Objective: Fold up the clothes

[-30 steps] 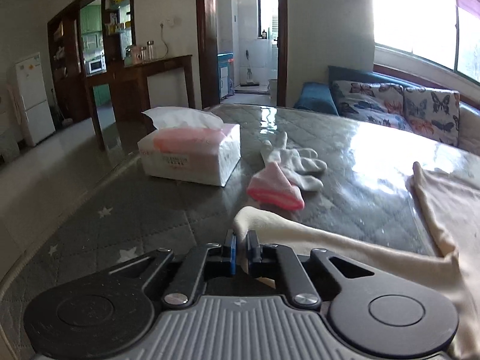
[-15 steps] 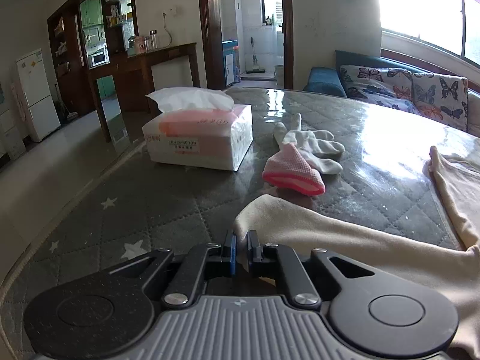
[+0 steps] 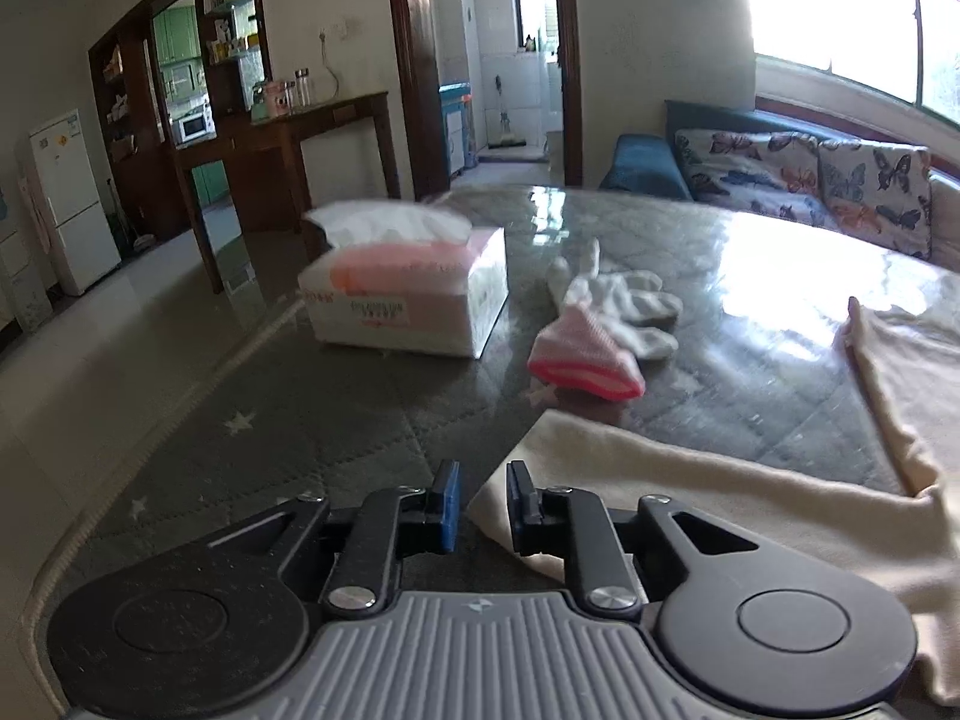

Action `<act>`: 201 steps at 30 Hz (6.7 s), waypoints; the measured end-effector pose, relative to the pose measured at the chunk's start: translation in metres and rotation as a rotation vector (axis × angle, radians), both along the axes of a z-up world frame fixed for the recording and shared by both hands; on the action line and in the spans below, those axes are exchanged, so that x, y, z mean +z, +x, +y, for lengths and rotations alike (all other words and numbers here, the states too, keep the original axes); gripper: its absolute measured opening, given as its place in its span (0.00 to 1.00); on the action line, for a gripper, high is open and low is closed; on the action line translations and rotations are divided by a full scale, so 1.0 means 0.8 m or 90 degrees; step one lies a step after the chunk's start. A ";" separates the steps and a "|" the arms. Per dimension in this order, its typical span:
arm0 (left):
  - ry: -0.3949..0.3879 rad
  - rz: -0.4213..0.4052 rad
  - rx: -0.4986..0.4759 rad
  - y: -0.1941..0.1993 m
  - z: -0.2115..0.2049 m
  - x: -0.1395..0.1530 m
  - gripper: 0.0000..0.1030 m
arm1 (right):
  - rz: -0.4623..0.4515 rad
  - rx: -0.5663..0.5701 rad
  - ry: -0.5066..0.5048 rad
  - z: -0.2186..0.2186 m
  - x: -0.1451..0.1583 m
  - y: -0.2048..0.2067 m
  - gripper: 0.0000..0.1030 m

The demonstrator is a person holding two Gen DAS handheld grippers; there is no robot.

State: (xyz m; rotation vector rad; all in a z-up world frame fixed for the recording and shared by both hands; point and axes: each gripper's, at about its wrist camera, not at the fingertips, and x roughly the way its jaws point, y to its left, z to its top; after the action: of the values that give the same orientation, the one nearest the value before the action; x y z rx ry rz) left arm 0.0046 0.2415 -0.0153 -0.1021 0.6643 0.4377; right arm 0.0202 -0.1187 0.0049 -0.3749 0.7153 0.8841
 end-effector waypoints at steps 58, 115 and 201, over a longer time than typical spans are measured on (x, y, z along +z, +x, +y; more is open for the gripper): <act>-0.023 0.040 -0.567 0.043 -0.361 -0.019 0.30 | 0.029 -0.664 0.060 -0.337 -0.050 0.107 0.34; -0.084 -0.010 -0.326 -0.012 -0.168 -0.019 0.48 | 0.045 -0.072 0.062 0.063 0.022 0.046 0.15; -0.038 -0.006 0.126 -0.011 0.035 -0.027 0.42 | -0.006 -0.034 0.004 0.045 -0.009 0.033 0.19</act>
State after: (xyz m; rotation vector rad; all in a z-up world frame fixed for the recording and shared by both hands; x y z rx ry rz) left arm -0.0044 0.2692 -0.0372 -0.2268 0.6610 0.6074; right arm 0.0463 -0.0825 -0.0023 -0.3523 0.7111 0.8332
